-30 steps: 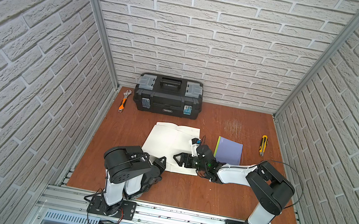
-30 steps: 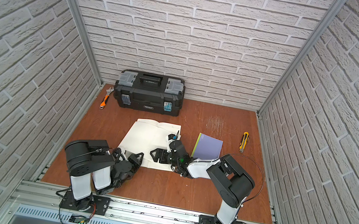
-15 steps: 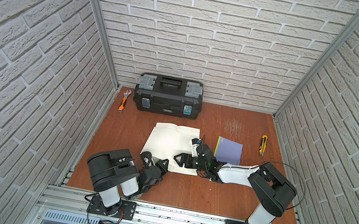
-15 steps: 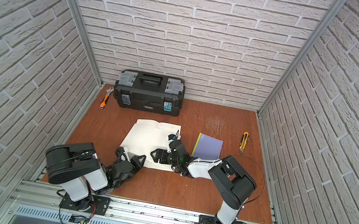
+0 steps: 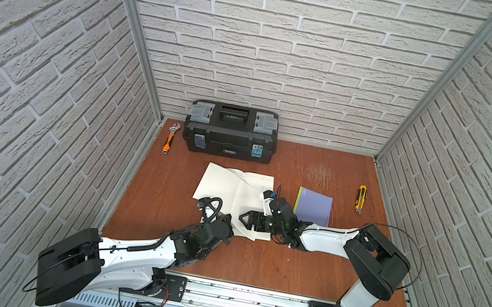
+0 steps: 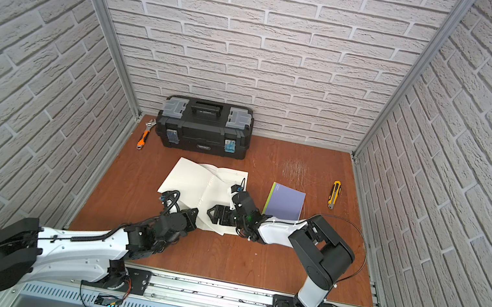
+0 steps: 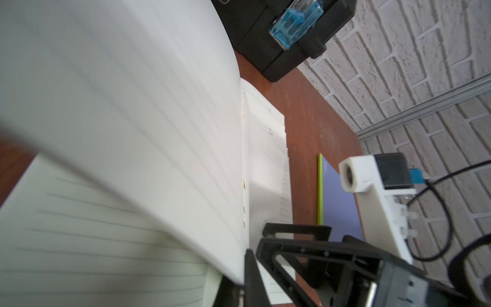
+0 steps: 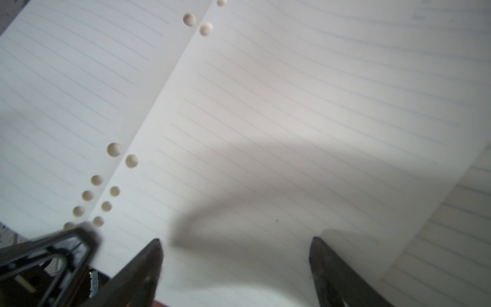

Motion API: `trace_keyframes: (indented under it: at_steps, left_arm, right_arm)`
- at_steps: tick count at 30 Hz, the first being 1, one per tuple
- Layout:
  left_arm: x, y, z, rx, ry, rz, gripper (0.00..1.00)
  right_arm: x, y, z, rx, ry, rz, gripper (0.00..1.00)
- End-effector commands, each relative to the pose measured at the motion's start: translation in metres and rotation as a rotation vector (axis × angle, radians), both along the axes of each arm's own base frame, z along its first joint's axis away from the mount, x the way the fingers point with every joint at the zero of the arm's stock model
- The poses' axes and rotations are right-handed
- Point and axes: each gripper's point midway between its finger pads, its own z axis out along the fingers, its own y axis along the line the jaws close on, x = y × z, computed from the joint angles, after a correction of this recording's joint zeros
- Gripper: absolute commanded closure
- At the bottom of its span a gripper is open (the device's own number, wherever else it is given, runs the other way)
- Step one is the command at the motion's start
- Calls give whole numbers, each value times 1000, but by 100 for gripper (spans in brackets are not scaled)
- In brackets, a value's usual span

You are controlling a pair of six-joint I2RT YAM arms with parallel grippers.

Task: Close the notebook
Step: Pick up the notebook at the notebook, then place the notebook at the notebook.

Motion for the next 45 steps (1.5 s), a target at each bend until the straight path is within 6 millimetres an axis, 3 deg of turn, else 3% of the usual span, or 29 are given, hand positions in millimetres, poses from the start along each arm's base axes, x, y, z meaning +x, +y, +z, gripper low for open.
trace_keyframes:
  at_steps: [1,9,15,18,21,24,32,38,45]
  left_arm:
    - [-4,1,-14,42,4,-10,100]
    - [-8,-46,29,88,-67,-123,100]
    - [-23,-74,22,8,-37,-169,100]
    - [-31,-86,11,-23,-20,-179,100]
    - [-36,-93,15,-53,-41,-189,100]
    - [-36,-89,34,-24,-80,-188,100]
    - [-31,-87,106,1,-217,-209,100]
    - [-23,-123,126,-123,-279,-265,100]
    - [-20,-175,164,-285,-372,-348,100]
  right_arm:
    - [-8,-19,11,-62,-9,-6,13]
    - [-14,-63,61,-132,-102,-87,12]
    - [-22,-96,68,-164,-138,-176,11]
    - [-26,-106,61,-171,-123,-199,11]
    - [-31,-113,53,-175,-107,-210,11]
    - [-36,-119,52,-165,-113,-226,11]
    - [-32,-138,82,-173,-186,-269,10]
    - [-18,-154,98,-148,-184,-298,9]
    - [-3,-202,122,-157,-208,-407,8]
